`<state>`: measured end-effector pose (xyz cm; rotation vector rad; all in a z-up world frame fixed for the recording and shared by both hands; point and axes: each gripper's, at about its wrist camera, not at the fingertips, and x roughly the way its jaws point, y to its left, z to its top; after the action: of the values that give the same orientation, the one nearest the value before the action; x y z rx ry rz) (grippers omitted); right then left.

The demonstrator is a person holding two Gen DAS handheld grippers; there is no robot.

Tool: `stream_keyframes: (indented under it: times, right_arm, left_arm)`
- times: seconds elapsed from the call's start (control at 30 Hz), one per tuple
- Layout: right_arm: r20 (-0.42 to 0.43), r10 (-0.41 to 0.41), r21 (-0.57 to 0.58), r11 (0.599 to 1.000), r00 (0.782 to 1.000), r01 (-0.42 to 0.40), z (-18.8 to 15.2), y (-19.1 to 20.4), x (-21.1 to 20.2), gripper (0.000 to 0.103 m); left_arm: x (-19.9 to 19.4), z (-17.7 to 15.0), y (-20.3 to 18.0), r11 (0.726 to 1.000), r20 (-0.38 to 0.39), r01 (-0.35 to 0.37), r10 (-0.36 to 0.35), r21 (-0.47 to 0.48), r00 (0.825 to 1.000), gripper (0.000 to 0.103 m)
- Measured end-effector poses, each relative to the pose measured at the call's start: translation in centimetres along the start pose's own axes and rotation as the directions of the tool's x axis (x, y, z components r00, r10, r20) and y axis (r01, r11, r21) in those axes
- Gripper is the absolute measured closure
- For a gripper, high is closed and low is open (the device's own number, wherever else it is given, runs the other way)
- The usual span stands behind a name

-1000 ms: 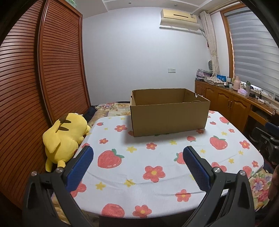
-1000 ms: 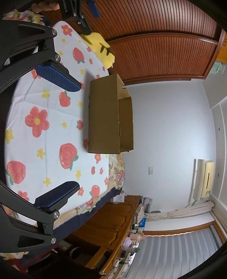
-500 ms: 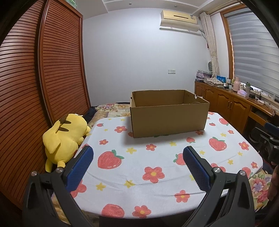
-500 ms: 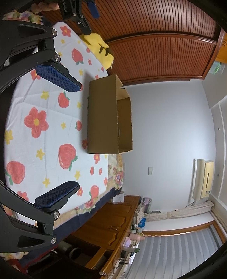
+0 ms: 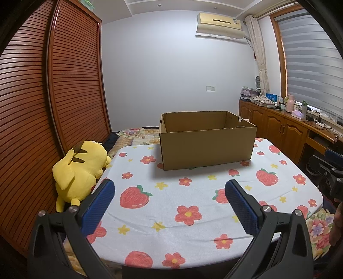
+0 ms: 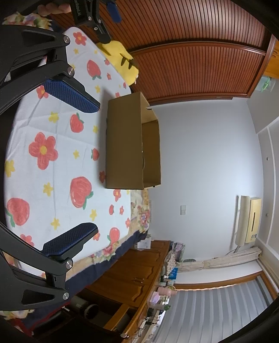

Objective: Organize snacks

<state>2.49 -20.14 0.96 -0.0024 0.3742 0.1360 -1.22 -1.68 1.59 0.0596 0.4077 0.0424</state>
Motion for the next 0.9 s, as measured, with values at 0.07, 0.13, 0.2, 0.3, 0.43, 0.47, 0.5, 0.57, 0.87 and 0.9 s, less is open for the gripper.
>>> stream_keyframes:
  times: [0.07, 0.13, 0.2, 0.3, 0.43, 0.47, 0.5, 0.57, 0.87, 0.9]
  right_arm:
    - [0.000, 0.000, 0.000, 1.000, 1.000, 0.000, 0.03, 0.02, 0.03, 0.000]
    - [0.000, 0.000, 0.001, 1.000, 1.000, 0.000, 0.01, 0.03, 0.02, 0.000]
    - [0.000, 0.000, 0.000, 1.000, 1.000, 0.000, -0.02, 0.02, -0.01, 0.000]
    - [0.001, 0.000, 0.000, 1.000, 1.000, 0.000, -0.02, 0.02, 0.00, 0.000]
    - [0.000, 0.000, 0.001, 1.000, 1.000, 0.000, -0.05, 0.00, 0.00, 0.000]
    - [0.000, 0.000, 0.000, 1.000, 1.000, 0.000, -0.06, -0.01, 0.00, 0.000]
    - [0.000, 0.000, 0.000, 1.000, 1.000, 0.000, -0.05, 0.01, 0.02, 0.000]
    - [0.000, 0.001, 0.001, 1.000, 1.000, -0.001, -0.02, 0.02, 0.03, 0.000]
    - [0.001, 0.001, 0.001, 1.000, 1.000, -0.001, -0.02, 0.04, -0.02, 0.000]
    - [0.002, 0.000, 0.000, 1.000, 1.000, 0.000, 0.00, 0.05, -0.01, 0.000]
  left_arm:
    - [-0.03, -0.04, -0.01, 1.000, 0.001, -0.002, 0.002, 0.000, 1.000, 0.000]
    - [-0.10, -0.04, -0.03, 1.000, 0.001, 0.000, 0.000, 0.000, 1.000, 0.000]
    - [-0.09, -0.05, 0.07, 1.000, 0.001, -0.001, 0.001, 0.000, 1.000, 0.000]
    - [-0.12, -0.03, 0.09, 1.000, 0.002, -0.001, 0.001, 0.001, 1.000, 0.000]
    - [-0.16, 0.09, 0.09, 1.000, 0.003, 0.001, -0.001, 0.002, 1.000, 0.000]
    - [-0.15, 0.12, 0.03, 1.000, 0.004, 0.002, -0.002, 0.002, 1.000, 0.000]
    - [-0.22, 0.10, 0.09, 1.000, 0.005, 0.001, -0.001, 0.002, 1.000, 0.000]
    - [-0.28, 0.11, 0.07, 1.000, 0.006, 0.001, -0.001, 0.003, 1.000, 0.000]
    - [-0.13, 0.12, 0.05, 1.000, 0.007, 0.004, -0.004, 0.003, 1.000, 0.000]
    - [-0.18, 0.08, 0.10, 1.000, 0.007, 0.004, -0.004, 0.002, 1.000, 0.000]
